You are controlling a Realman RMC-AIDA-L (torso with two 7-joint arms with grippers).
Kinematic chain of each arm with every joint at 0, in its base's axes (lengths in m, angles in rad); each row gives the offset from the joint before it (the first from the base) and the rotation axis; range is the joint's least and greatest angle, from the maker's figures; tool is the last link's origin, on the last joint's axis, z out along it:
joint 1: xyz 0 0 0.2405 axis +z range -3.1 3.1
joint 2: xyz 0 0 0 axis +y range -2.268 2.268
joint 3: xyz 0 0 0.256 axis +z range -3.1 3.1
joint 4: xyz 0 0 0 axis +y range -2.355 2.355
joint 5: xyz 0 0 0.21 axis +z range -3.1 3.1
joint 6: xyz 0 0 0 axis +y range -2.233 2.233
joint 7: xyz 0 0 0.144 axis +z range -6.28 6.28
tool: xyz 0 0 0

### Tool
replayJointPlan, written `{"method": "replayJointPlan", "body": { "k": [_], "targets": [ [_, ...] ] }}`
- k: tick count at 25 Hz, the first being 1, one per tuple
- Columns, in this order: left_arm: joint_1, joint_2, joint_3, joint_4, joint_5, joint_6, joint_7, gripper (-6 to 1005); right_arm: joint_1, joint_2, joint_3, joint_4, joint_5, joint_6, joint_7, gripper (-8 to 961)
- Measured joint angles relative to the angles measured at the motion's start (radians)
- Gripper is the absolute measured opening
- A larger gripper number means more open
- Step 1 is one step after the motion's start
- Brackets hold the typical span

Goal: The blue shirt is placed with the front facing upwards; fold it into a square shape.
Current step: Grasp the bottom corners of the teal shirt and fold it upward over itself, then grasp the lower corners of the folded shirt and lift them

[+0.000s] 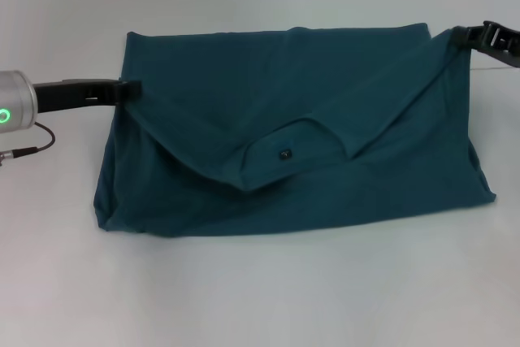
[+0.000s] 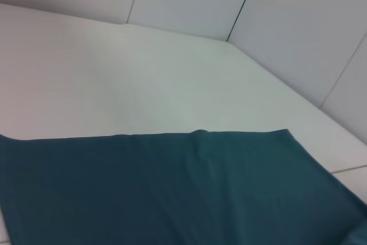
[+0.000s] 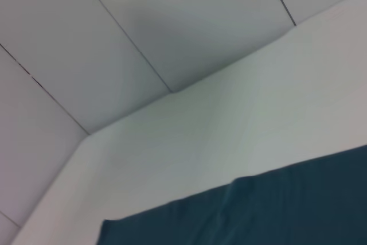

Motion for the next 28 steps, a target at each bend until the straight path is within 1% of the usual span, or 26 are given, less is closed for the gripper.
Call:
{"method": "replayJointPlan", "body": {
  "k": [3,5,8,9,12,15,19,20,22,24,25,28],
  "targets": [
    [-0.001,-0.009,0.012,0.0,0.0,-0.029,0.005,5,0.005,0.001,-0.021,0.028,0.0,0.045,-0.008,53],
    [-0.002,-0.022,0.014,0.0,0.0,-0.051,0.019,5,0.01,0.001,-0.035,0.052,-0.001,0.084,-0.007,53],
    [-0.003,-0.035,0.023,0.0,0.0,-0.077,0.026,5,0.013,0.002,-0.056,0.078,-0.001,0.125,-0.004,54],
    [-0.003,-0.039,0.028,0.0,0.0,-0.087,0.027,5,0.013,0.004,-0.064,0.081,-0.002,0.133,-0.004,72],
    [-0.002,-0.051,0.049,0.005,0.0,-0.118,0.032,57,0.013,0.01,-0.098,0.082,-0.006,0.141,-0.001,125],
    [-0.001,-0.052,0.052,0.008,0.0,-0.126,0.033,109,0.01,0.011,-0.121,0.076,-0.007,0.142,0.005,177],
    [0.008,-0.051,0.052,0.035,0.0,-0.131,0.03,178,-0.003,0.008,-0.12,0.058,-0.003,0.124,0.006,248],
    [0.017,-0.051,0.052,0.051,-0.002,-0.13,0.028,195,-0.009,0.007,-0.117,0.048,-0.002,0.113,0.006,295],
    [0.036,-0.053,0.052,0.089,-0.003,-0.121,0.017,284,-0.024,0.006,-0.109,0.019,0.001,0.081,0.007,388],
    [0.054,-0.055,0.057,0.128,-0.001,-0.101,-0.01,373,-0.043,0.01,-0.103,-0.022,0.003,0.047,0.016,482],
    [0.064,-0.056,0.062,0.147,0.0,-0.087,-0.026,418,-0.059,0.013,-0.101,-0.053,0.003,0.013,0.025,524],
    [0.111,-0.062,0.089,0.215,0.003,-0.007,-0.074,509,-0.102,0.015,-0.1,-0.118,0.004,-0.082,0.037,651]
  ]
}}
